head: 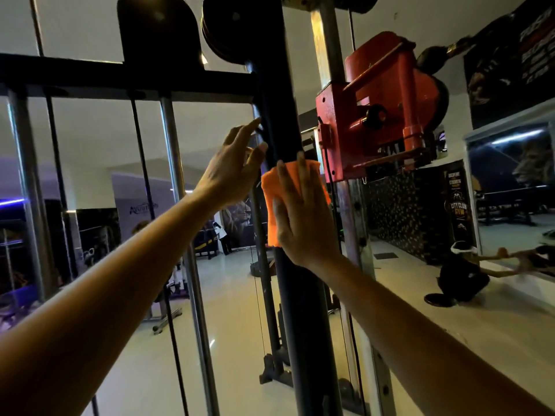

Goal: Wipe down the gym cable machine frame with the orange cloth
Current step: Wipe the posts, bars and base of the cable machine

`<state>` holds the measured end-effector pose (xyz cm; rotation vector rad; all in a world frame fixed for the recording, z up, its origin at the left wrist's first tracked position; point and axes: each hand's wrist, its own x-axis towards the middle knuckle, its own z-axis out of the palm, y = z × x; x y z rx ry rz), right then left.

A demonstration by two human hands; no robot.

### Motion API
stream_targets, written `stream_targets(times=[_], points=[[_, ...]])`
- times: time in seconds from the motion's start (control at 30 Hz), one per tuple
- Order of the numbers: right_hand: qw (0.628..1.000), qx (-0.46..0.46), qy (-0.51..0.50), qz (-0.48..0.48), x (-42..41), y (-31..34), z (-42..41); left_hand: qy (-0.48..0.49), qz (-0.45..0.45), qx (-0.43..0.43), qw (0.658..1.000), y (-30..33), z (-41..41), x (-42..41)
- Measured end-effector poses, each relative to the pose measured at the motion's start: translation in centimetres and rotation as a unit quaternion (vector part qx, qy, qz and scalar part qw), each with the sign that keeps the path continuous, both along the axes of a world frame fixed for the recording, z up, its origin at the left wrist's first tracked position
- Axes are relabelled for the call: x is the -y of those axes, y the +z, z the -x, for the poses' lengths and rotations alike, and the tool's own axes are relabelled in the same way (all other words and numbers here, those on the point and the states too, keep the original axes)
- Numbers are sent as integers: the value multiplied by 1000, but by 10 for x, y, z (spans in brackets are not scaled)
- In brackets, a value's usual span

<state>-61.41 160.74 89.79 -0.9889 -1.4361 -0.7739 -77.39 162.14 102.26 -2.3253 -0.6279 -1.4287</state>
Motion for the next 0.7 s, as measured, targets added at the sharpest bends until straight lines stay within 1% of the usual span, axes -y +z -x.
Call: stream_targets(times=[0.07,0.1,0.17,0.27,0.33,0.47,0.53,0.6,0.7], points=[[1000,-2,-10,-7,-4,18,0,-69,82,58,993,-1,-6,-1],[1000,-8,-10,-8,-5,17,1,-101,120,83,984,-2,-8,-2],[1000,-21,-1,-7,-5,-10,3,-145,187,120,964,-6,-11,-4],[999,-20,25,11,2,-74,4,-197,275,155,928,-15,-11,-5],[999,-24,34,15,3,-85,2,-227,323,167,903,-20,-10,-1],[998,-52,24,3,-1,-26,6,-248,375,165,878,-28,-6,2],[999,-52,7,-6,-4,-16,7,-244,390,169,872,-32,-5,1],[999,-47,7,-9,-5,-38,6,-245,405,176,863,-36,-5,0],[997,-58,42,41,2,-107,6,-247,418,179,856,-46,-8,-1]])
